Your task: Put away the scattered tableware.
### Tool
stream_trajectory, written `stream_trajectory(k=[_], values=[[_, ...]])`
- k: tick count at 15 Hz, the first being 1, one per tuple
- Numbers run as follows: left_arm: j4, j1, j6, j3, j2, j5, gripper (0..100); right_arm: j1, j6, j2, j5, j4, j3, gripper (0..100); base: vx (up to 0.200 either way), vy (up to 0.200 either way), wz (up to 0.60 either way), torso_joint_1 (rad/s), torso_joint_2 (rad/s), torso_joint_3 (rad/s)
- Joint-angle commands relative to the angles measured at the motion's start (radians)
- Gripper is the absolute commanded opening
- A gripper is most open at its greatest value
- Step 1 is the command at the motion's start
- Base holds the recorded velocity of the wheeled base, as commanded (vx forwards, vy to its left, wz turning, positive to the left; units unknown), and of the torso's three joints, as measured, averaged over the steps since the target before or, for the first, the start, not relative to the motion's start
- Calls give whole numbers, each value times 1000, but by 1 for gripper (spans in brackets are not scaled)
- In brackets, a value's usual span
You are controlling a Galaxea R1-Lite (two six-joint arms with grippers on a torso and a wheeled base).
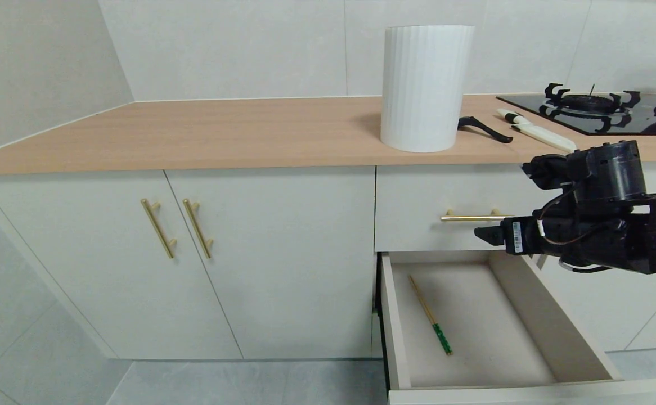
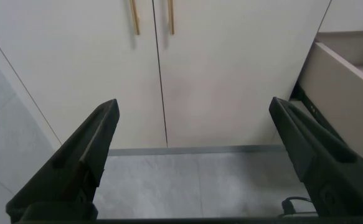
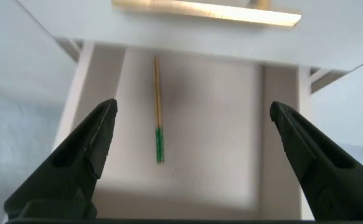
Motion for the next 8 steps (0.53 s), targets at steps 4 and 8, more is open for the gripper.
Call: stream_trajectory(k=[4,8], values=[[2,0,0,0,0,-1,100,-3,0,-5,0,-1,0,100,0,0,0,123,-364,-300],[2,0,0,0,0,1,100,-18,0,0,0,-1,-3,100,0,0,0,156,-487,-297]])
